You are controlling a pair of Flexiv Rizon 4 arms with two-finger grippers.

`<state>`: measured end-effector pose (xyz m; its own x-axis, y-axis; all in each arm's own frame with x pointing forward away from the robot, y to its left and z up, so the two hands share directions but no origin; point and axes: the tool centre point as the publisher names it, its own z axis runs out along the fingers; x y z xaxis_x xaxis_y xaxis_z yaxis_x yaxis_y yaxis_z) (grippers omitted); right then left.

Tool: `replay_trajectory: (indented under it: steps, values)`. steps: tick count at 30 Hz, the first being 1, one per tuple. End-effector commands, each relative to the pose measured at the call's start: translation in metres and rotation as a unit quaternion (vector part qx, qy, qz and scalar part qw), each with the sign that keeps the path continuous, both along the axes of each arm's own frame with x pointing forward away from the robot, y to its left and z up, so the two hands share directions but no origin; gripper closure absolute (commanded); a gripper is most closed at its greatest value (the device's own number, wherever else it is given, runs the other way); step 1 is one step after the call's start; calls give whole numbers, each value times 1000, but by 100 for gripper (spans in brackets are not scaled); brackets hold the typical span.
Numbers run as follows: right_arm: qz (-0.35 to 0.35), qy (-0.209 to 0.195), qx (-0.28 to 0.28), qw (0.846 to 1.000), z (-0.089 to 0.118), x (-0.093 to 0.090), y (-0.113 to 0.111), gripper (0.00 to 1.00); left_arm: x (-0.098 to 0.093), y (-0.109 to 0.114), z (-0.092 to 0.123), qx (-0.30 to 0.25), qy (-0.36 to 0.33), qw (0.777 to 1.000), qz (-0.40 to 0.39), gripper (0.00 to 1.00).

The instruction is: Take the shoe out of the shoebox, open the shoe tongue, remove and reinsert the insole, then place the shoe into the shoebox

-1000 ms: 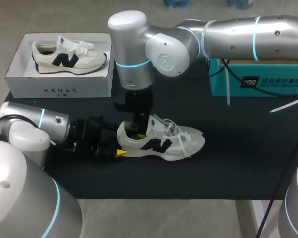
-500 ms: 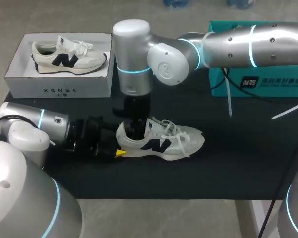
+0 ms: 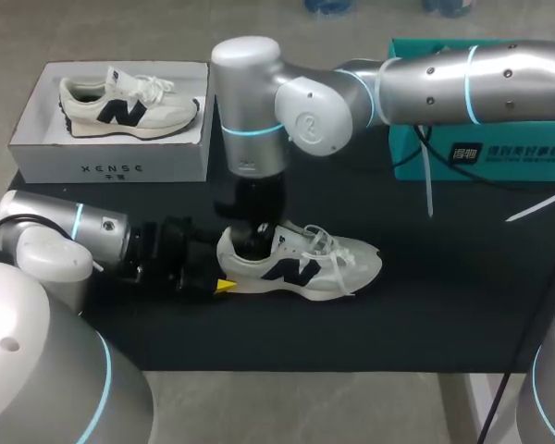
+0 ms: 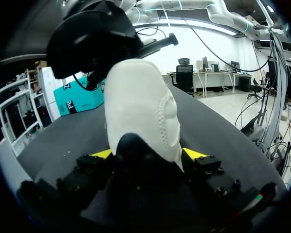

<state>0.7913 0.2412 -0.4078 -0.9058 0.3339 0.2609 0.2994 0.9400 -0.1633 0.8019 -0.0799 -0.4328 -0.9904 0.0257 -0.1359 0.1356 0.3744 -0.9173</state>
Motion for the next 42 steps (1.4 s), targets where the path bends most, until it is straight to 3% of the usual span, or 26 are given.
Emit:
replay_trajectory:
  steps: [1,20,42]
  values:
    - [2,3,3,1000,5,3,-4,100,0,-2,-4,1,0,1000,1,100]
    - [-5,-16,-24,1000,59,10,-20,100,0,-2,-4,1,0,1000,1,100]
    - [6,-32,-22,999,30,27,-12,100,0,-2,-4,1,0,1000,1,100]
